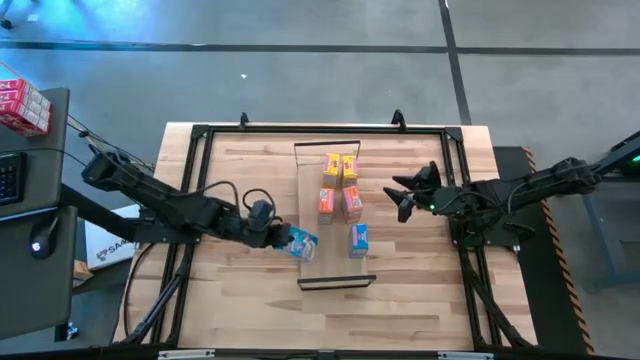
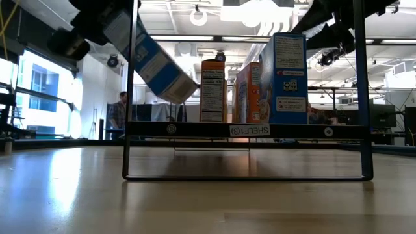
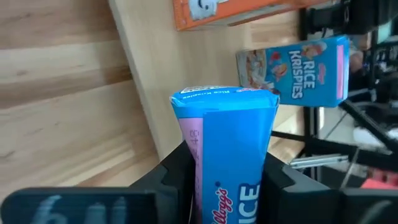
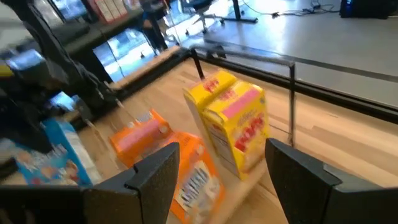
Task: Stack cereal on shelf
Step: Stack the blue cereal box on the shelf aligned with the other blue cereal box
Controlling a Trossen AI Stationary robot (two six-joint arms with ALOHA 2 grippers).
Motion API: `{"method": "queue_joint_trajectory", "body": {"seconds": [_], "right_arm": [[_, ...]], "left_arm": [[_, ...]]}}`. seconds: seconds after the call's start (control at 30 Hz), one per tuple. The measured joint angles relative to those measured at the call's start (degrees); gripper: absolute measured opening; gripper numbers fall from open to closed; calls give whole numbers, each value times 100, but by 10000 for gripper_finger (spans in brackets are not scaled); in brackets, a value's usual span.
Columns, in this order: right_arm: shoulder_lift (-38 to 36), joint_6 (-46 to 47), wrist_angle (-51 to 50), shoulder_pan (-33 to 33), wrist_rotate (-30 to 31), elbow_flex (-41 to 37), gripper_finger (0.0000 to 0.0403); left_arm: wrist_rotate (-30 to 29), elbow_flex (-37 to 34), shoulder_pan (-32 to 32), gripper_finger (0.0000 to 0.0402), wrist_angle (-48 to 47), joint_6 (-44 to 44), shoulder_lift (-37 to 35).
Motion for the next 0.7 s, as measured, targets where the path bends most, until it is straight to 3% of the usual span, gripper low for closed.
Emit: {"method": "queue_joint_trajectory", "body": {"seconds": [0.13,0.23,0.47,0.7], "right_arm": [[-106,-9,67,2,-47,49,236],[-200,-204,112,1,-53,107,236],[-251,-673,334,2,-30,144,236],[-240,-583,336,0,-60,144,236]], "left_arm": [[4,0,24,96,246,715,9],[418,76,114,95,170,1953,-165],[1725,623,561,94,-95,5261,-410],[2280,1573,865,94,-1104,8781,36]]}}
